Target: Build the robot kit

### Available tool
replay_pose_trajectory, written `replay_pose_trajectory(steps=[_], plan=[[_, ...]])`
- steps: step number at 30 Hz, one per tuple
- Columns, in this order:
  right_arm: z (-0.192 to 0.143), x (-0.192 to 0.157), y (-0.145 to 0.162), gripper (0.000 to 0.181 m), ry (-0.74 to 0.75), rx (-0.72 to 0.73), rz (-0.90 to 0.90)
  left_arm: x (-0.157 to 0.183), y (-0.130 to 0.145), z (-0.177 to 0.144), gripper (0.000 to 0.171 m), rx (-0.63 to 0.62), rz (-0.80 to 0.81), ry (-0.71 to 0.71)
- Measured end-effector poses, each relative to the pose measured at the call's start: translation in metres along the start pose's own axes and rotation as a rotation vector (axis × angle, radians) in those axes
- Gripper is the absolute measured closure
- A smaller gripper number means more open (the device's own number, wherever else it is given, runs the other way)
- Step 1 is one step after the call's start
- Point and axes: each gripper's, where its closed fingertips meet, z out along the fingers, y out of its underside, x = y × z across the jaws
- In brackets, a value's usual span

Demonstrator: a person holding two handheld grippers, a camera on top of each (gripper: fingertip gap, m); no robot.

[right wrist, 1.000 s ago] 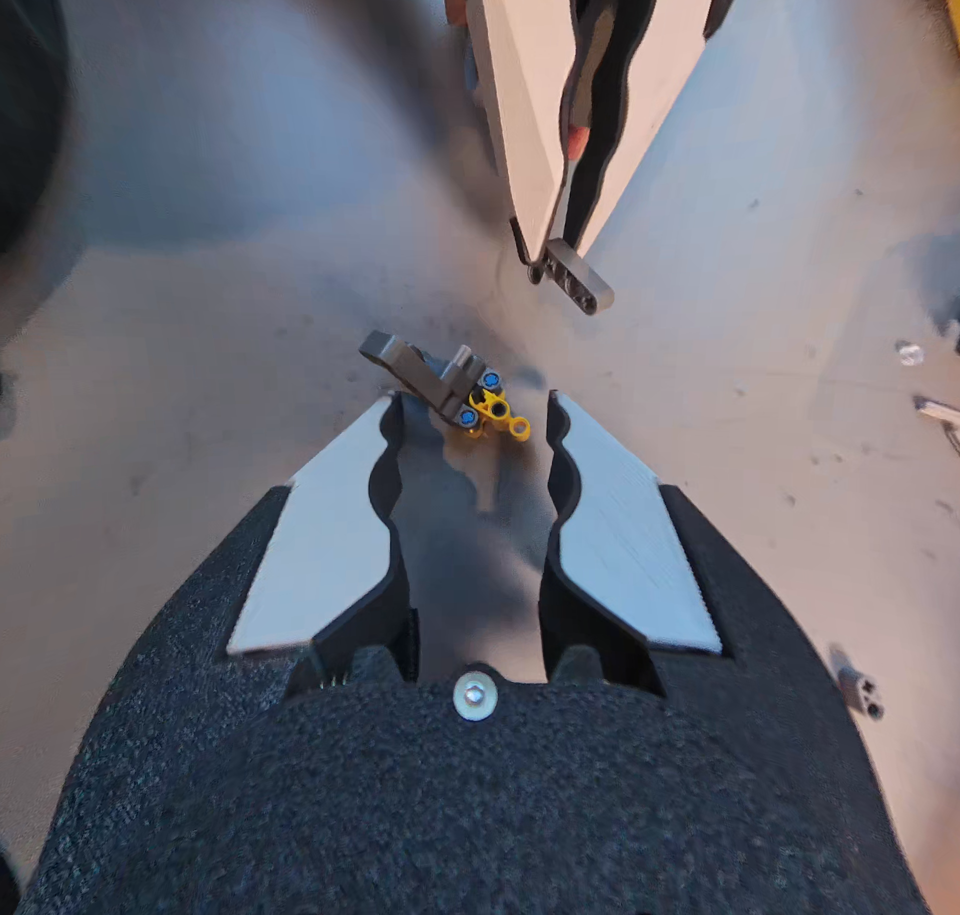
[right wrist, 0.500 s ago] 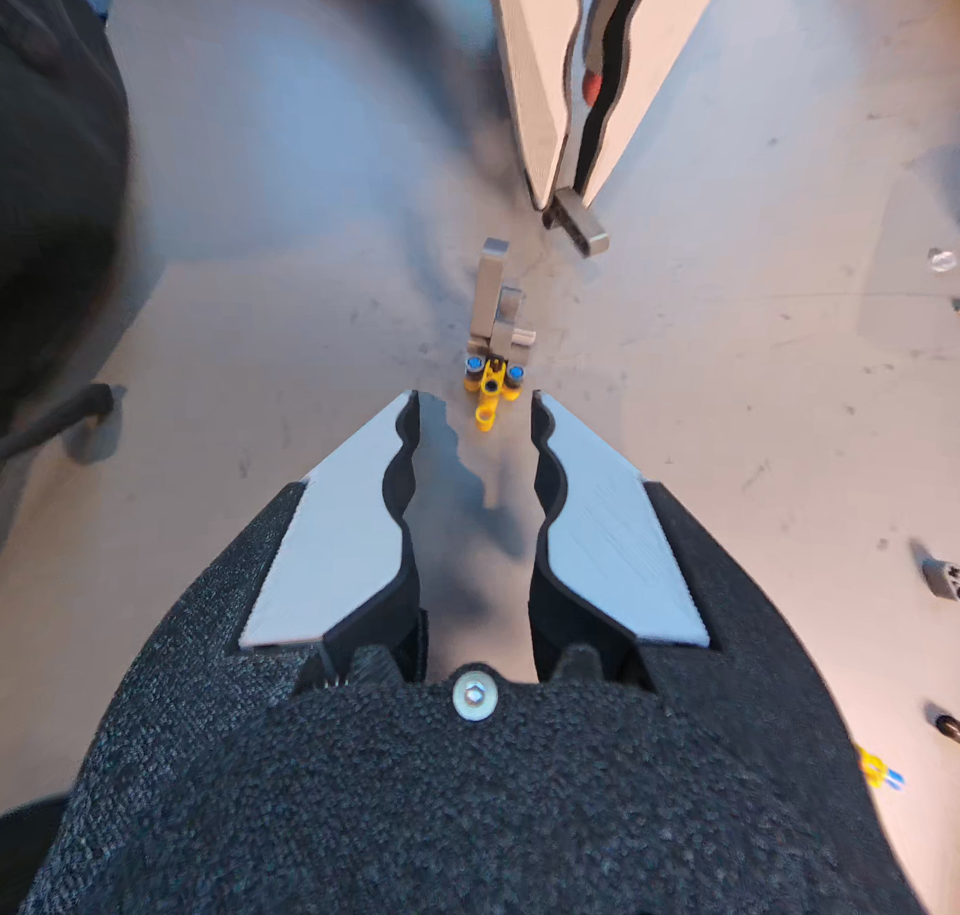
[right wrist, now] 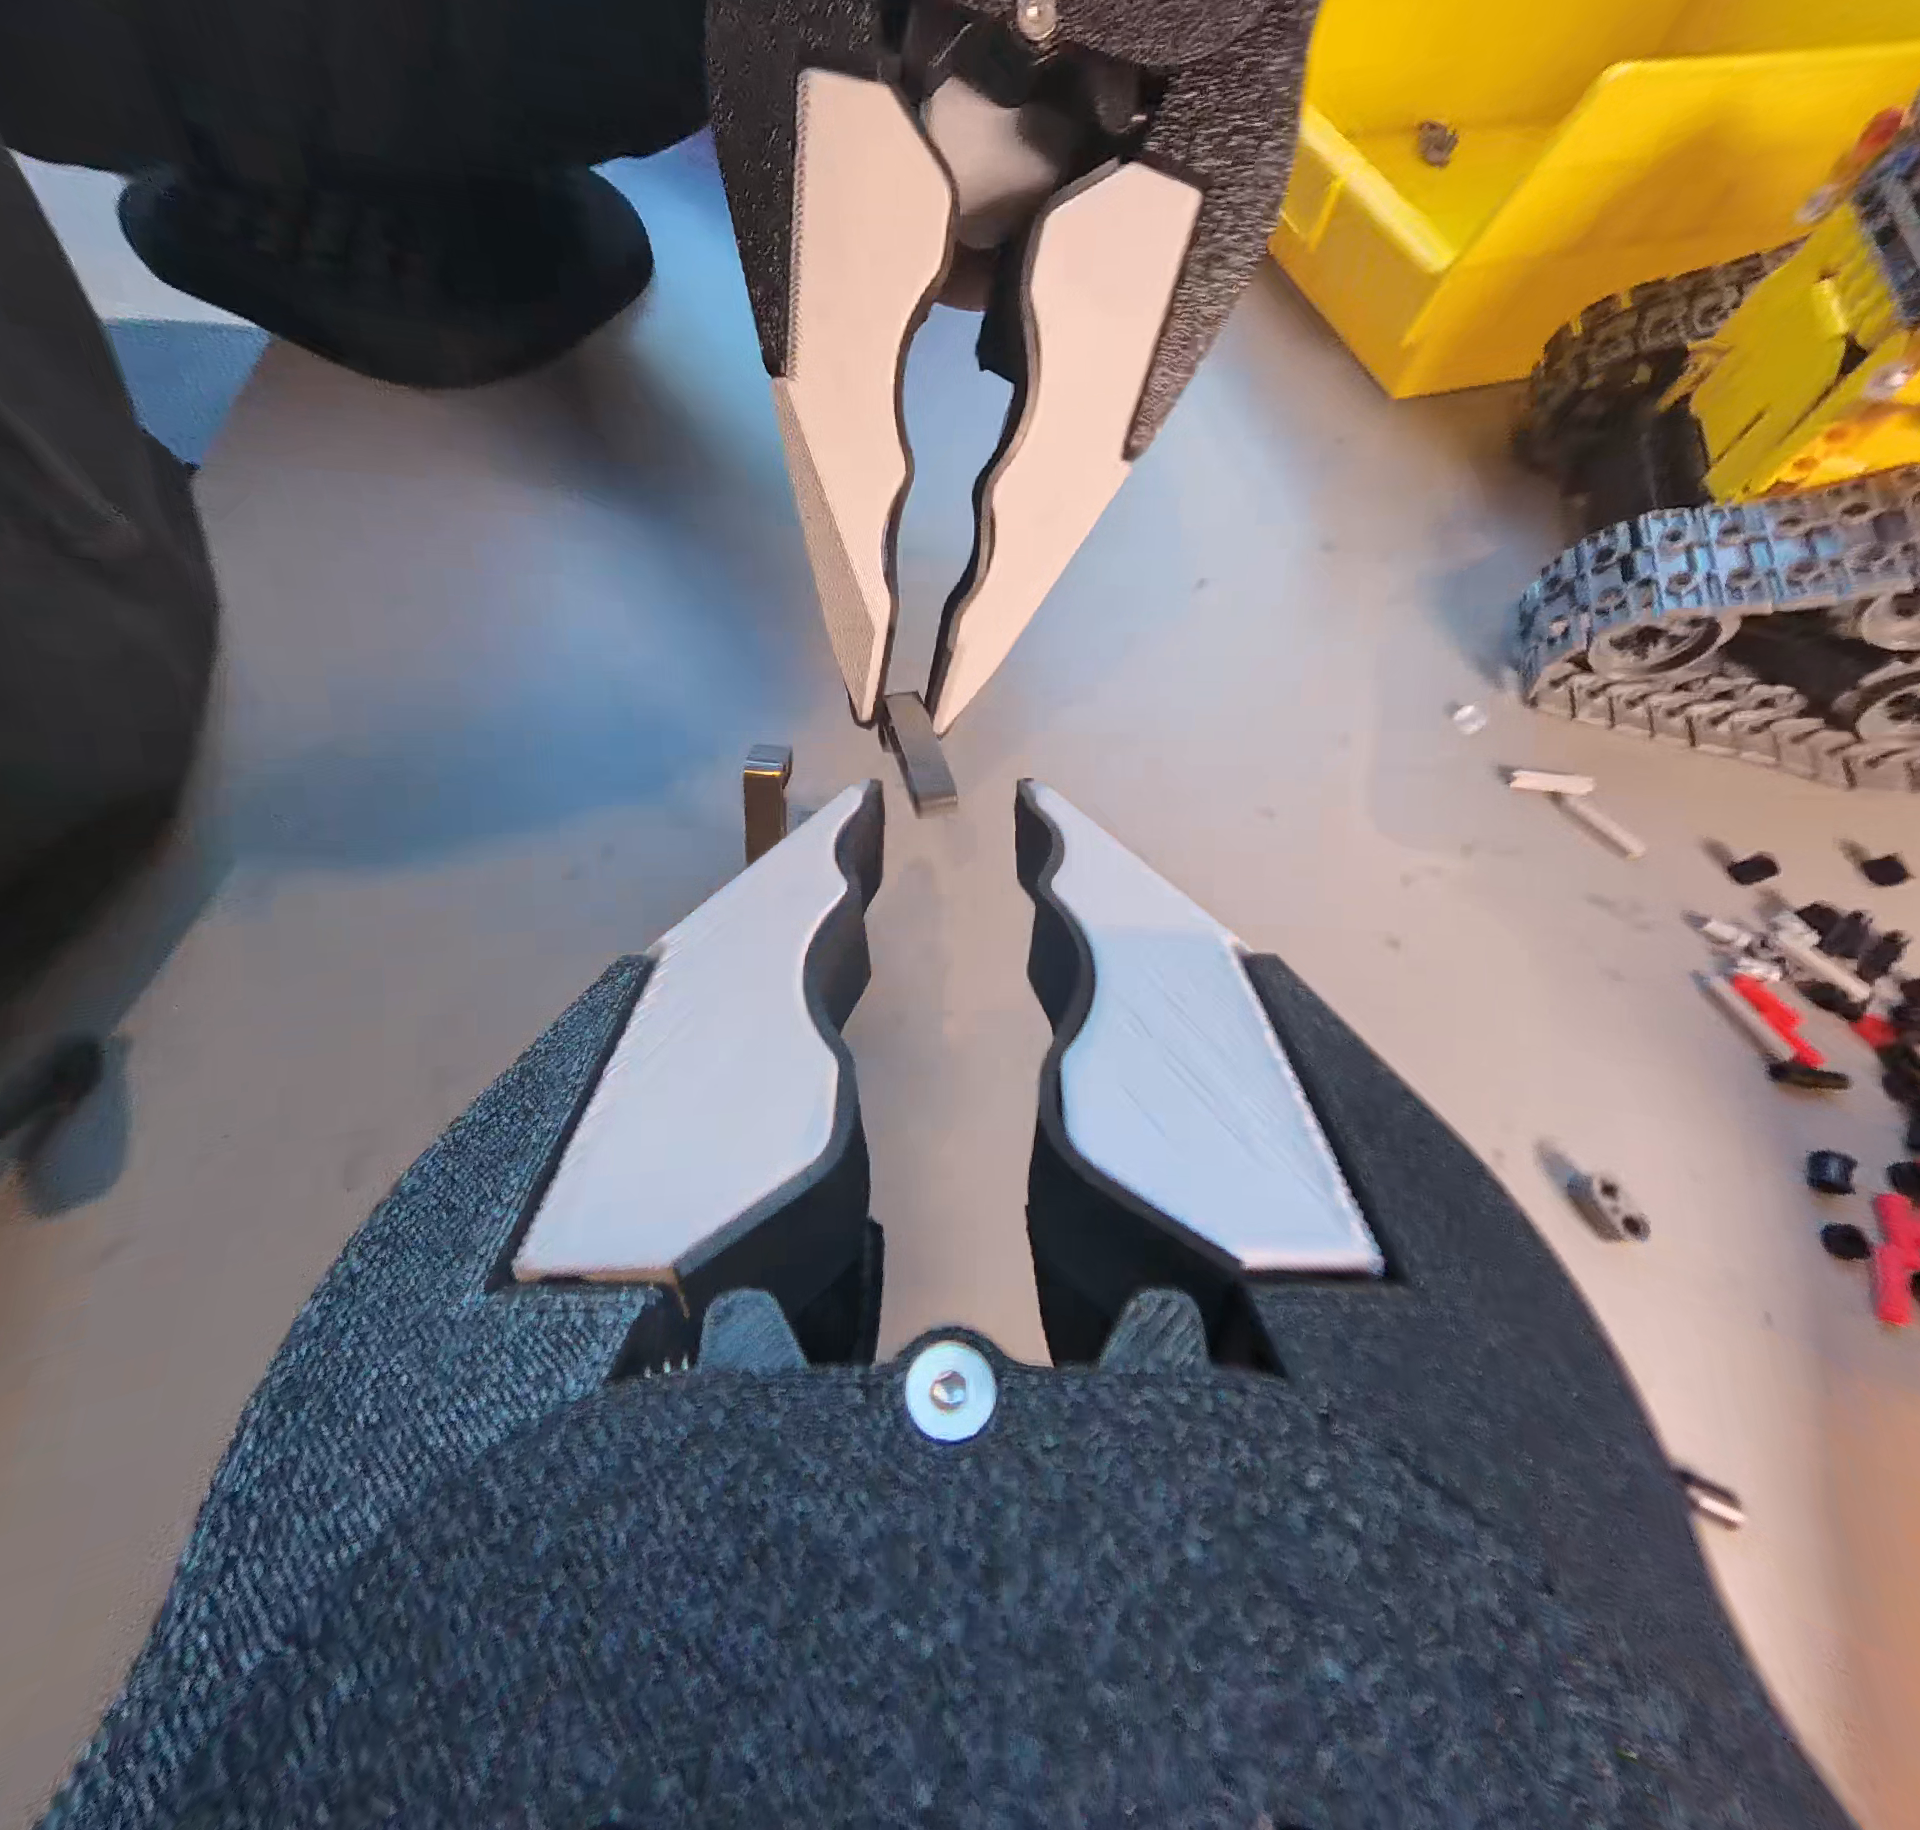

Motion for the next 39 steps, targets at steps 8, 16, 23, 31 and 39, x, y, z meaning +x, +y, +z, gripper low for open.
replay_pose_trajectory(steps=[8, 16, 23, 31, 39], plan=[[0.000, 0.004, -0.008, 0.173, 0.024, 0.078, 0.051, -0.009, -0.024, -0.018, 0.164, 0.201, -0.013, -0.067], [-0.004, -0.001, -0.014, 0.173, 0.016, 0.172, 0.085, -0.002, -0.030, -0.029, 0.165, 0.510, -0.109, -0.083], [-0.005, -0.004, -0.022, 0.173, -0.013, 0.244, 0.118, 0.002, -0.032, -0.036, 0.165, 0.574, -0.122, -0.070], [-0.008, -0.007, -0.032, 0.173, -0.039, 0.304, 0.138, 0.008, -0.038, -0.040, 0.164, 0.611, -0.123, -0.034], [-0.004, -0.014, -0.007, 0.157, -0.077, 0.104, 0.102, 0.004, -0.024, -0.021, 0.165, 0.413, -0.068, -0.104]])
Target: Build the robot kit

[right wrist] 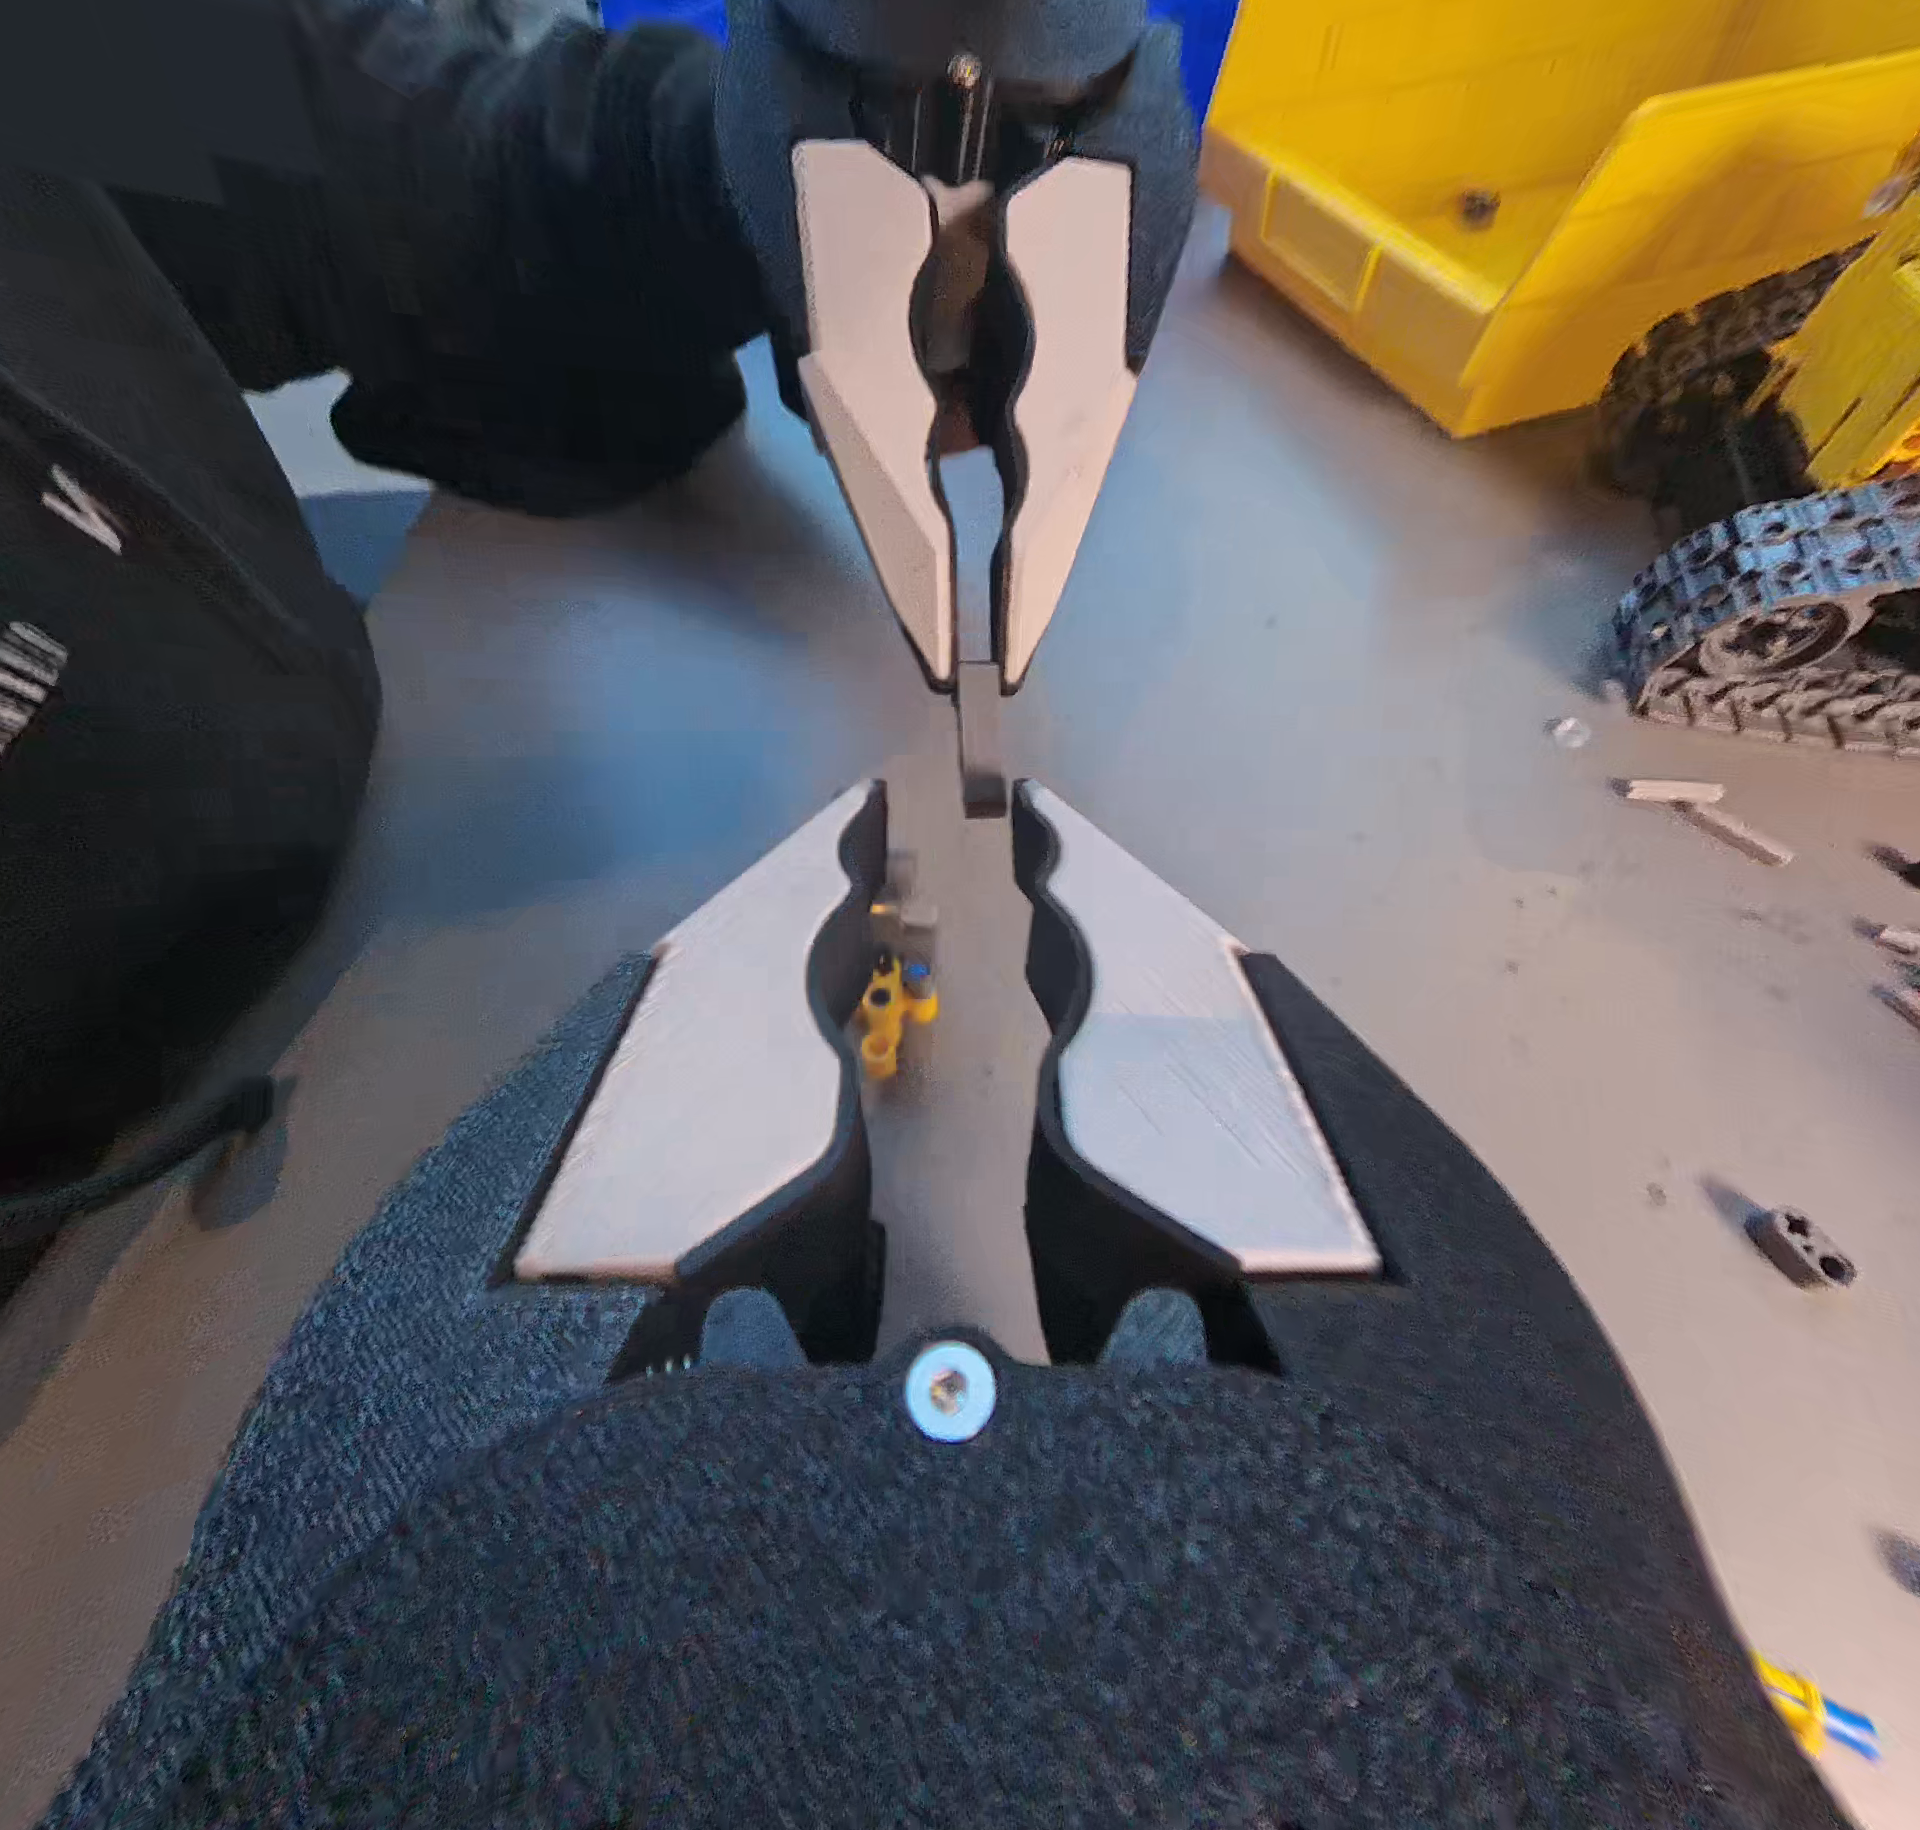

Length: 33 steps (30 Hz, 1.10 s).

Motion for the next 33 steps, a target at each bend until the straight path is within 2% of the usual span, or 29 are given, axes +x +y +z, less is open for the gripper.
replay_pose_trajectory(steps=[2, 8, 14, 22, 33], plan=[[-0.003, -0.006, 0.014, 0.145, -0.024, -0.096, -0.015, -0.003, 0.013, 0.006, 0.165, -0.077, 0.025, -0.023], [0.012, -0.012, 0.040, 0.137, 0.012, -0.247, -0.087, -0.003, 0.029, 0.019, 0.165, -0.176, 0.021, -0.013], [0.019, -0.013, 0.043, 0.137, 0.026, -0.259, -0.106, 0.000, 0.032, 0.023, 0.165, -0.213, 0.034, -0.007], [0.024, -0.013, 0.043, 0.147, 0.046, -0.268, -0.135, 0.005, 0.031, 0.023, 0.165, -0.225, 0.055, 0.002], [0.026, -0.016, 0.043, 0.145, 0.040, -0.264, -0.143, 0.006, 0.033, 0.020, 0.165, -0.260, 0.070, -0.013]])
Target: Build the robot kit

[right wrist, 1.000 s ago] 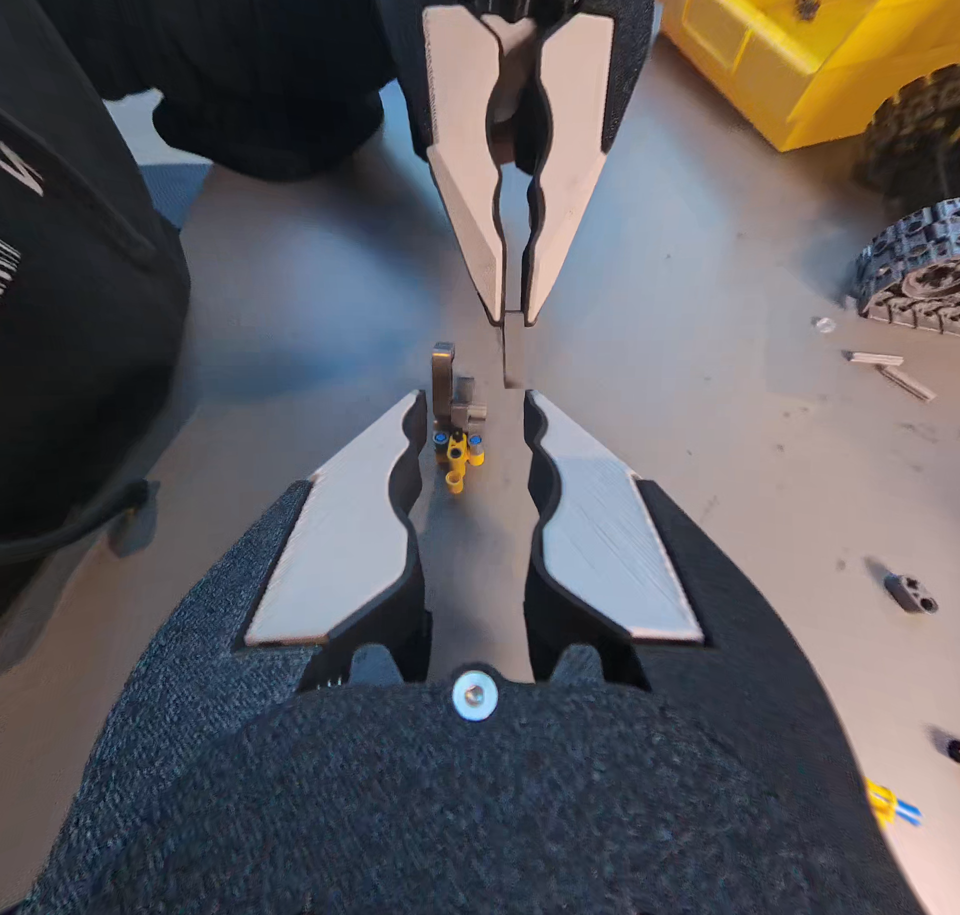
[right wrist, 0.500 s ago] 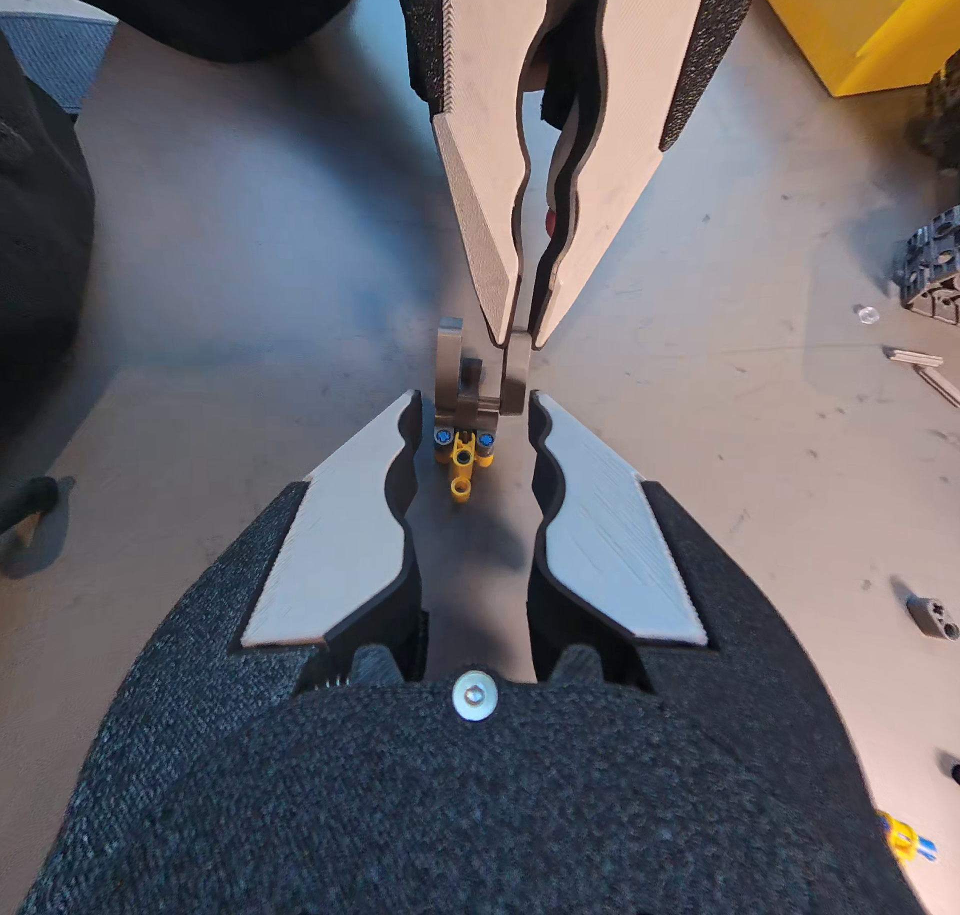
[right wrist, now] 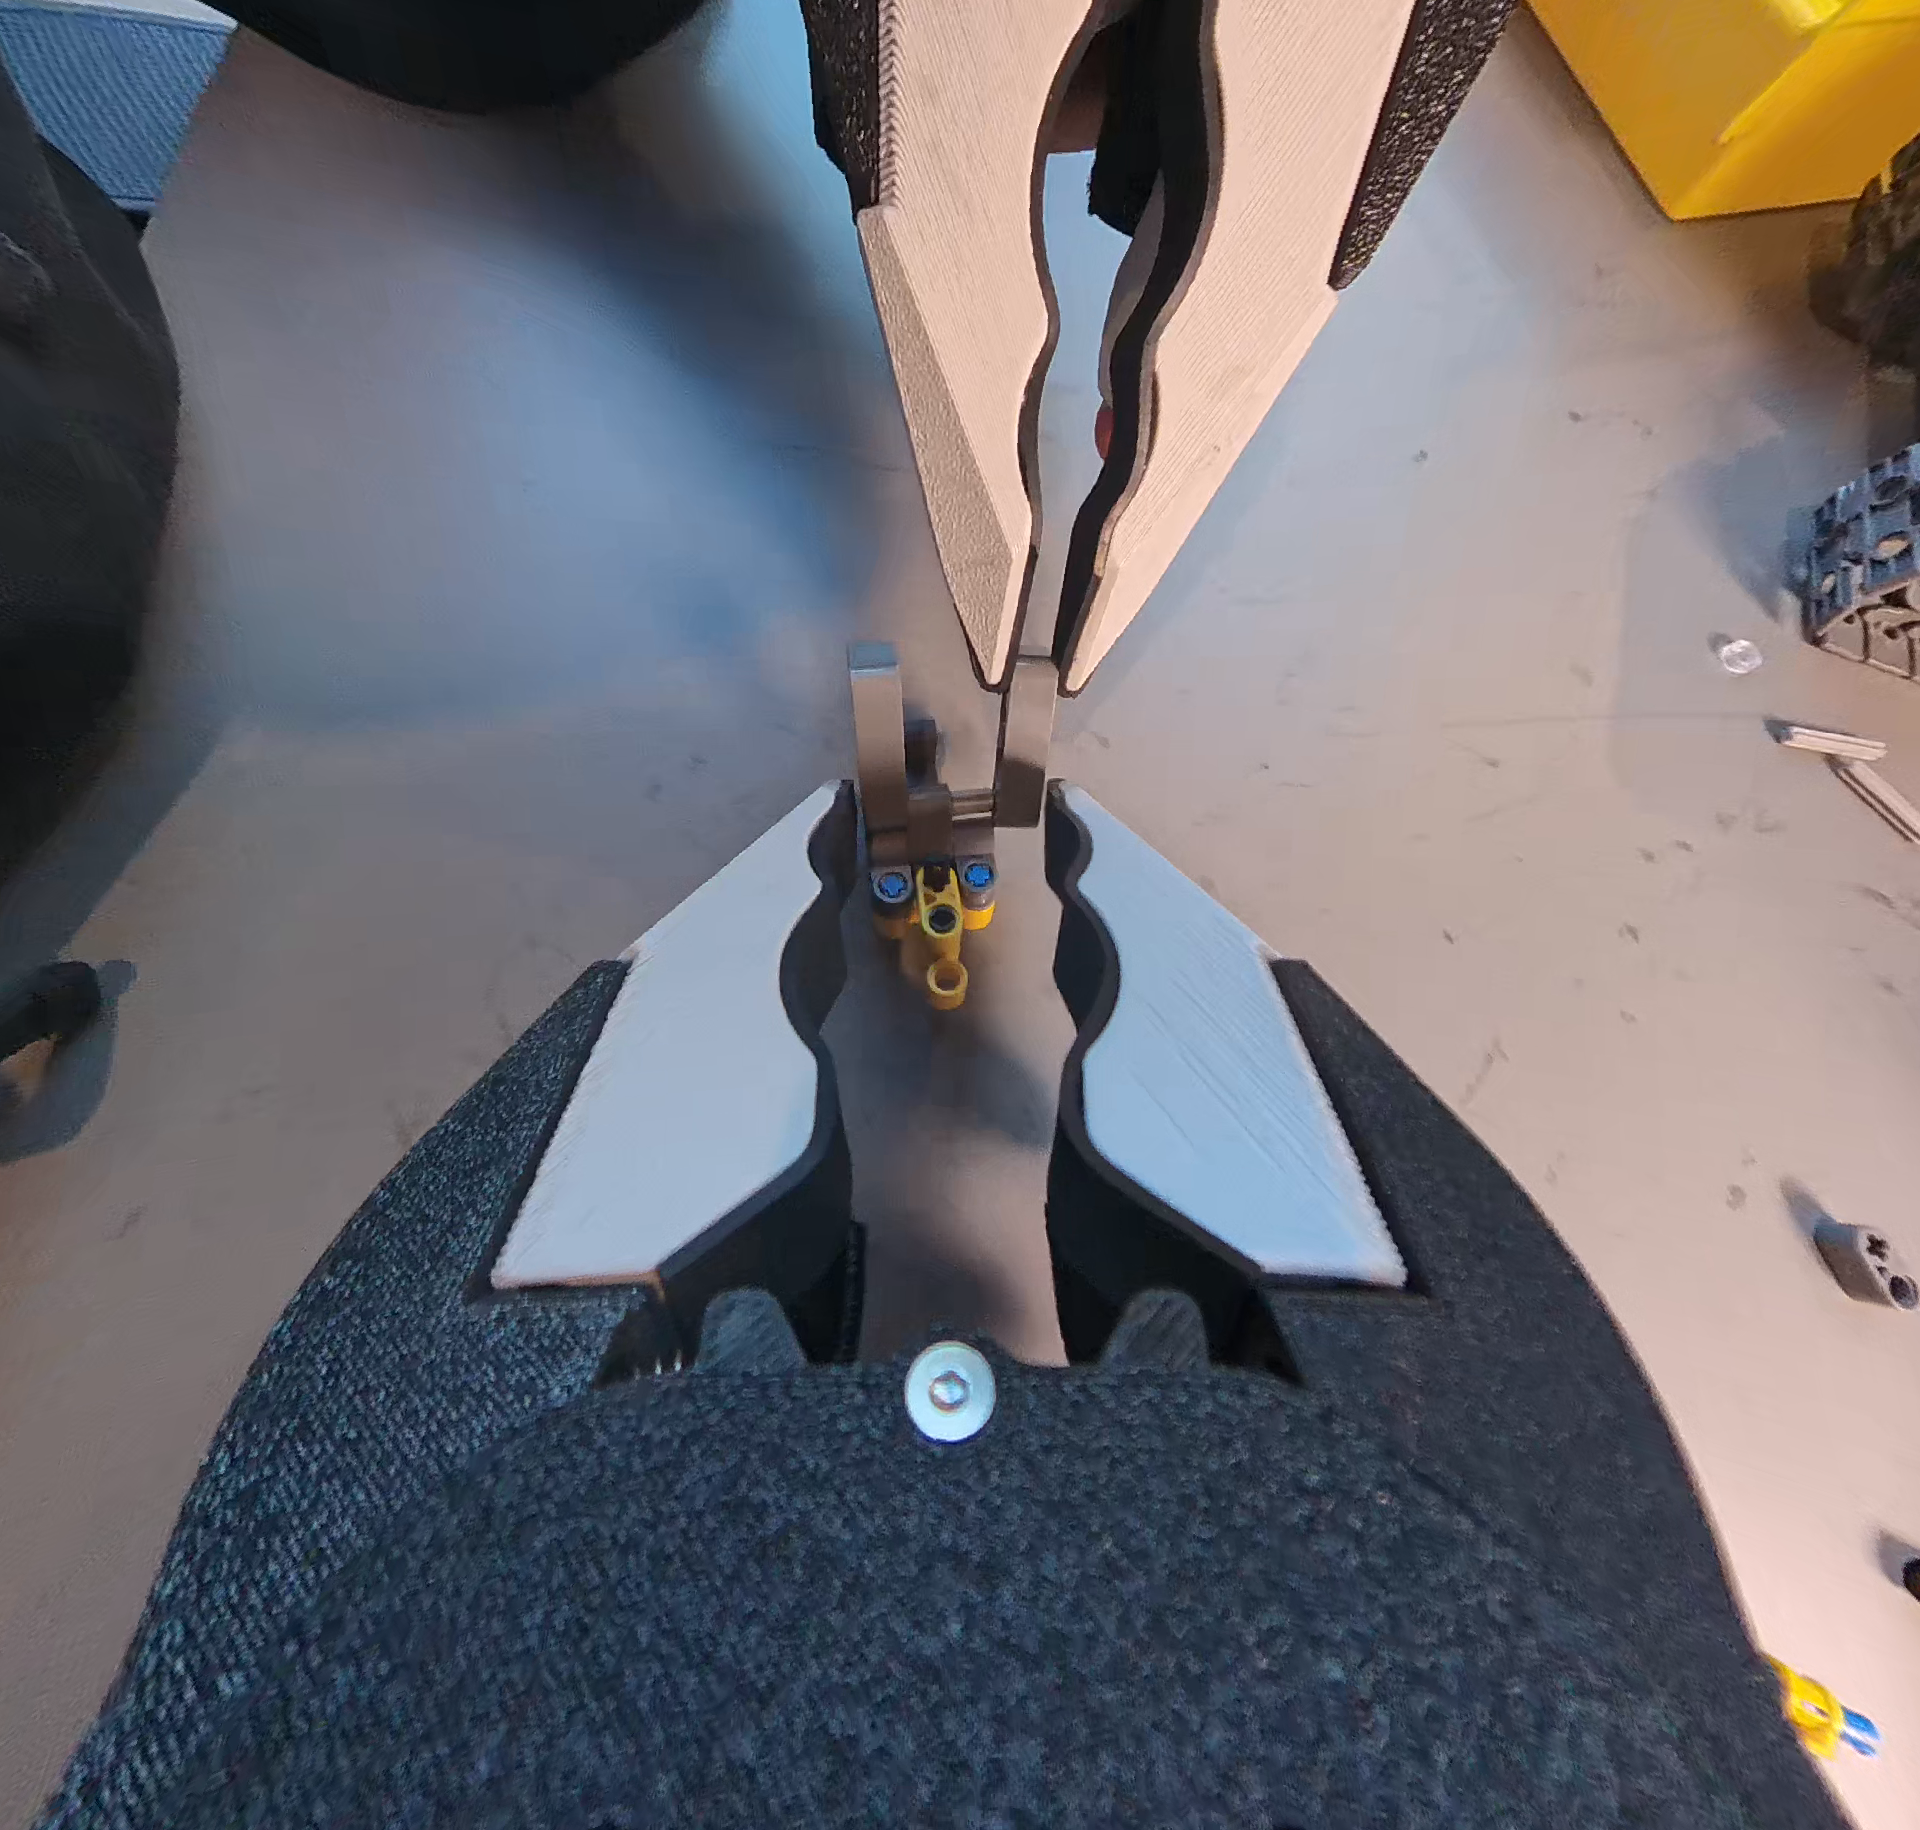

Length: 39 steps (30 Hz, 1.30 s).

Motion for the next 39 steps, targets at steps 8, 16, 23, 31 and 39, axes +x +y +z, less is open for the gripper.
replay_pose_trajectory(steps=[8, 16, 23, 31, 39], plan=[[0.004, -0.003, 0.000, 0.140, -0.008, -0.007, -0.019, 0.002, 0.001, 0.000, 0.165, -0.012, 0.001, -0.001], [0.006, -0.003, 0.000, 0.147, -0.018, -0.005, -0.010, 0.003, 0.002, -0.001, 0.165, -0.018, -0.011, 0.004], [0.006, -0.005, 0.000, 0.147, -0.035, 0.003, 0.001, 0.005, 0.003, -0.001, 0.165, -0.029, -0.015, 0.008], [0.007, -0.007, 0.000, 0.148, -0.052, -0.005, -0.009, 0.009, 0.001, -0.001, 0.165, -0.032, -0.005, 0.021], [0.007, -0.009, -0.001, 0.149, -0.064, 0.004, -0.016, 0.012, -0.001, -0.001, 0.165, -0.016, -0.023, 0.043]])
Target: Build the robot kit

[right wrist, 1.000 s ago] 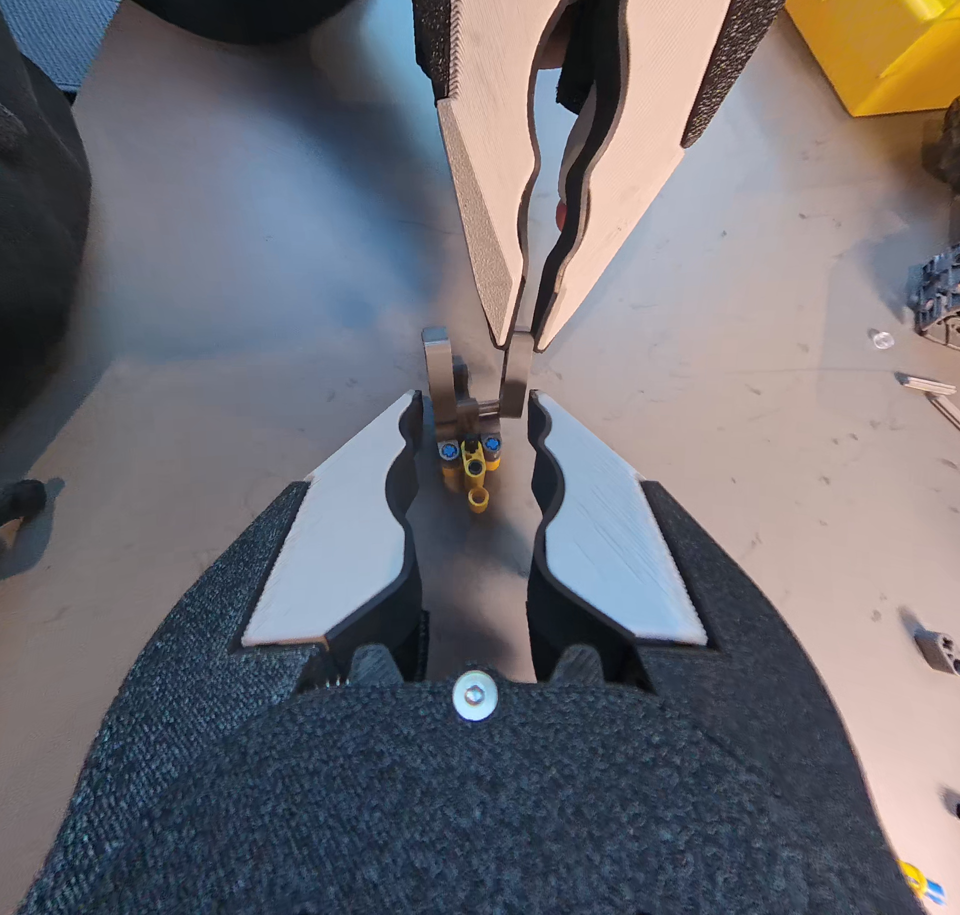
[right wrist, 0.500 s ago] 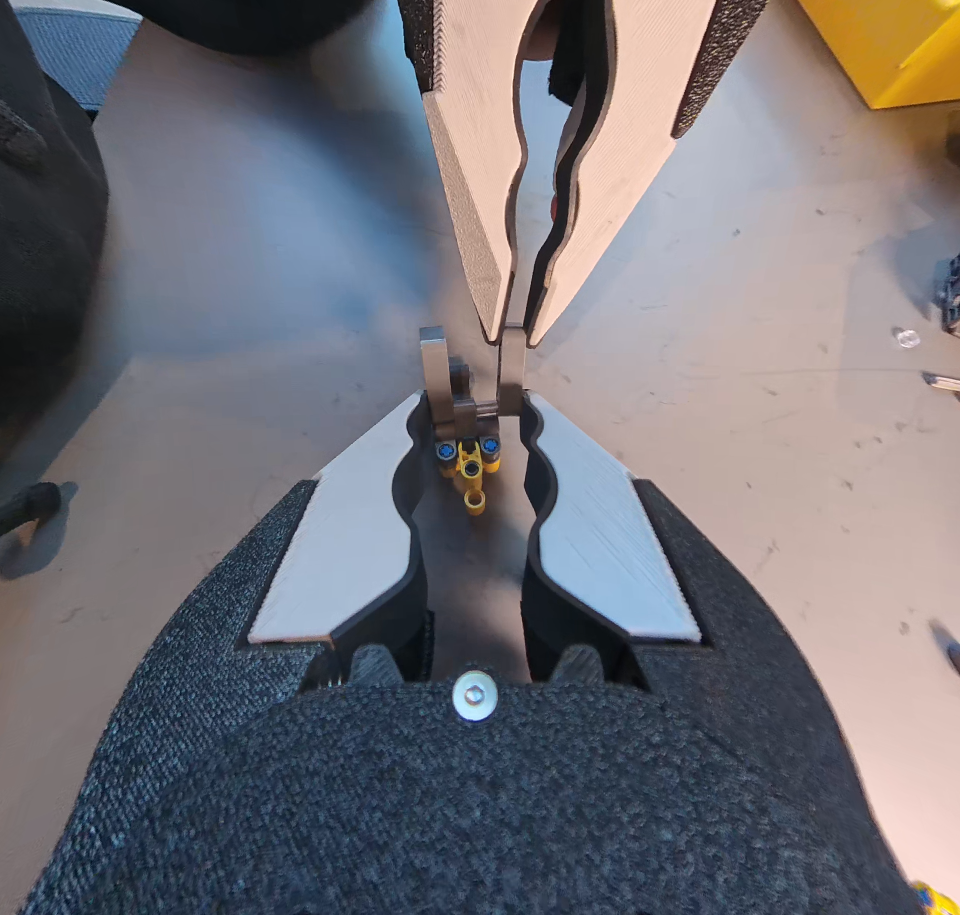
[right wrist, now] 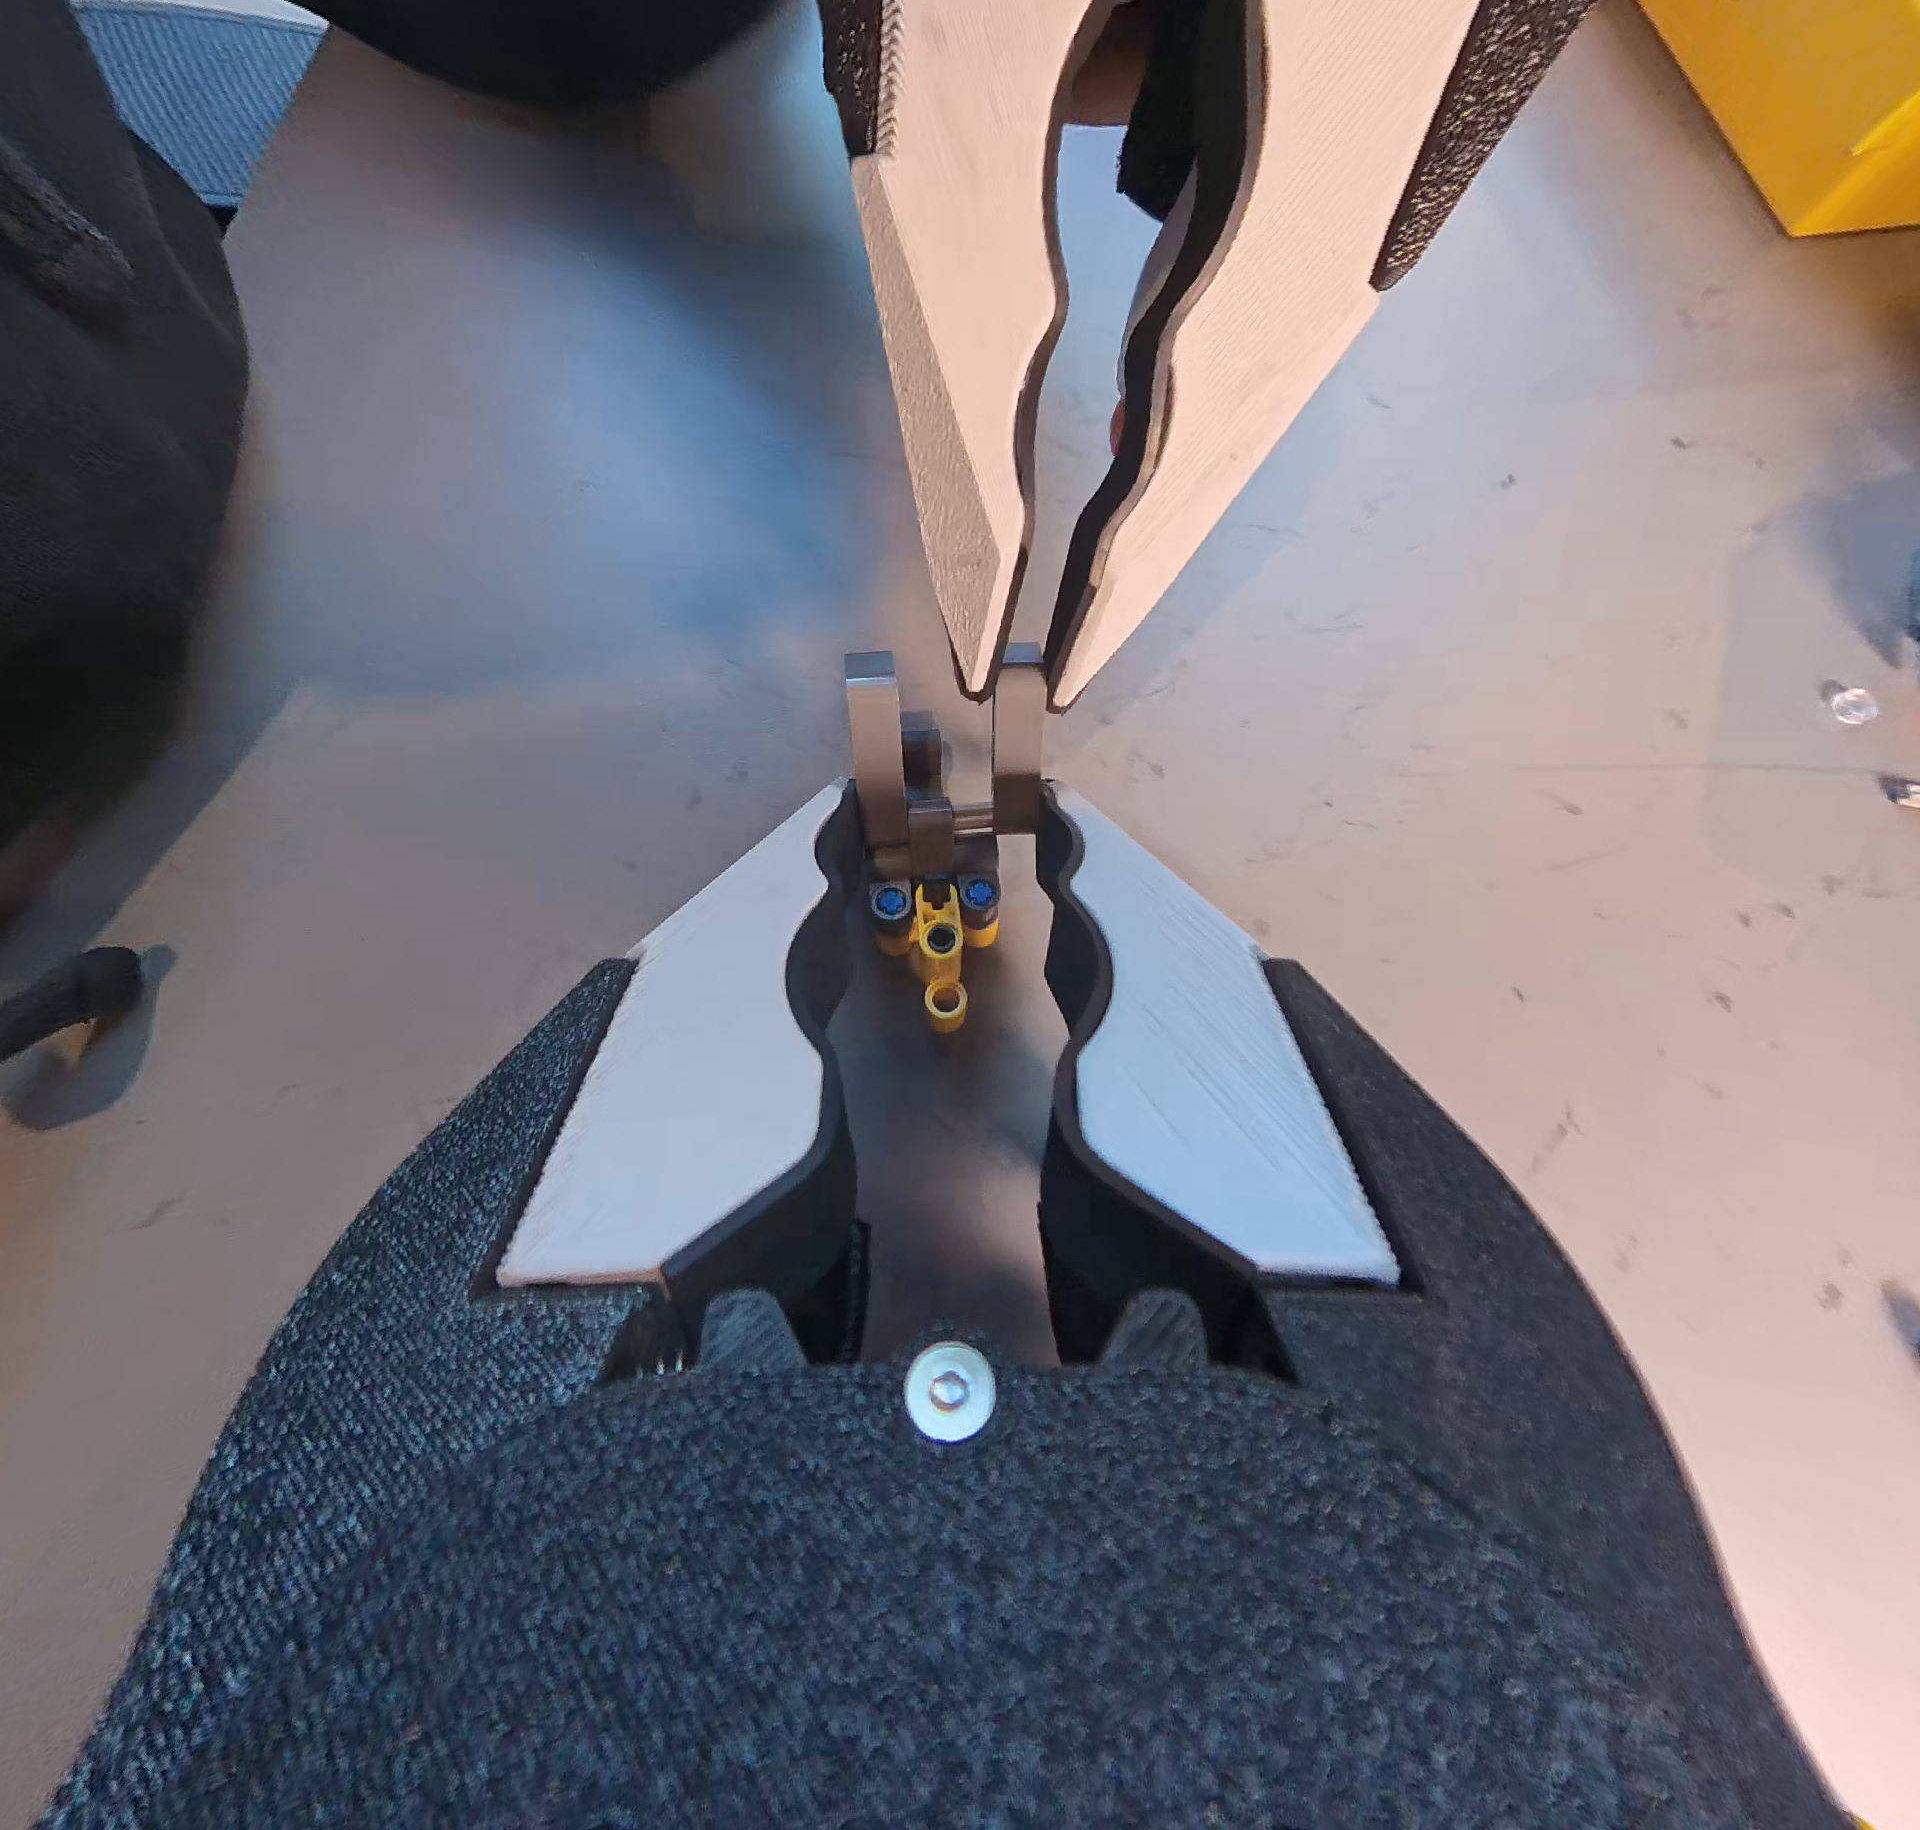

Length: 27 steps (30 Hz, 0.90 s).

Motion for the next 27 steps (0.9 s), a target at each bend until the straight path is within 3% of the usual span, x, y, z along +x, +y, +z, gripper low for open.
replay_pose_trajectory(steps=[10, 21, 27], plan=[[0.001, -0.004, -0.001, 0.151, -0.031, 0.027, -0.006, 0.003, 0.001, -0.001, 0.164, 0.028, -0.086, 0.051], [0.000, -0.011, -0.001, 0.149, -0.094, 0.029, 0.032, 0.013, 0.000, 0.000, 0.163, 0.112, -0.308, 0.204], [-0.001, -0.010, 0.000, 0.156, -0.086, 0.029, 0.032, 0.025, -0.005, -0.004, 0.135, 0.138, -0.277, 0.261]])
